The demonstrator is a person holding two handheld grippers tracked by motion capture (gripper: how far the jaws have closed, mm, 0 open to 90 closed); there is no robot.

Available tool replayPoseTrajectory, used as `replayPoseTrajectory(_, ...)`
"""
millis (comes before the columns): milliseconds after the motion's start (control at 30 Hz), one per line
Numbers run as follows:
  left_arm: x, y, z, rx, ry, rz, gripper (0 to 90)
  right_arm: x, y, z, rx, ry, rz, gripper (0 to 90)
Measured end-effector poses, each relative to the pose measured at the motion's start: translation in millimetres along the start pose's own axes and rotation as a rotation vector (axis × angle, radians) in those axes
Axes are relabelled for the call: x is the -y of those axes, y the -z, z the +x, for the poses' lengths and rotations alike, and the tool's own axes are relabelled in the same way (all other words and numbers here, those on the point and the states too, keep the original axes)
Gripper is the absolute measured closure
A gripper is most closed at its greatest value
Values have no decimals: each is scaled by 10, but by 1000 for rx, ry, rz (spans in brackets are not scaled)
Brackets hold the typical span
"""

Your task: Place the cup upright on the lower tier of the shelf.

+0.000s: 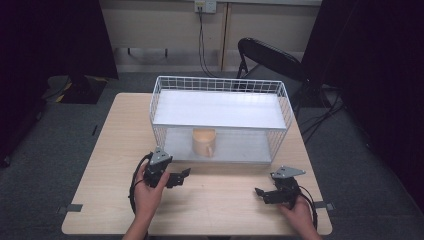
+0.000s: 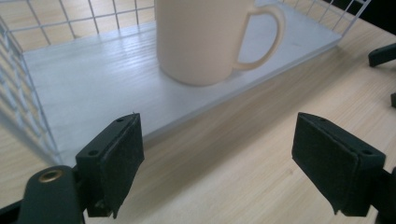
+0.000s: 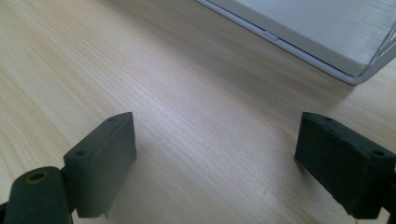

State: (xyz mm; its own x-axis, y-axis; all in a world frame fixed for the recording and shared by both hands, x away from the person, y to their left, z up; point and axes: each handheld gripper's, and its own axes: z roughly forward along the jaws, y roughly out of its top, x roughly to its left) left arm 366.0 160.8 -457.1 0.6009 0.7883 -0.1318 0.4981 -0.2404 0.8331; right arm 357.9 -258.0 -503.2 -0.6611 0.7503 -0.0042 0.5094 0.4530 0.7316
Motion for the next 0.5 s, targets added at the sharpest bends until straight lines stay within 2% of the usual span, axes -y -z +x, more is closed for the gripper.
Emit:
replayPoseTrajectory(100,44,50,40,-3,-17,6,162,0,0,0,0,0,0,118)
replayPoseTrajectory(200,103,105,96,0,-1,3,161,0,0,0,0,0,0,118)
replayPoseTrajectory(500,245,219,219,-14,0,24,161,0,0,0,0,0,0,118)
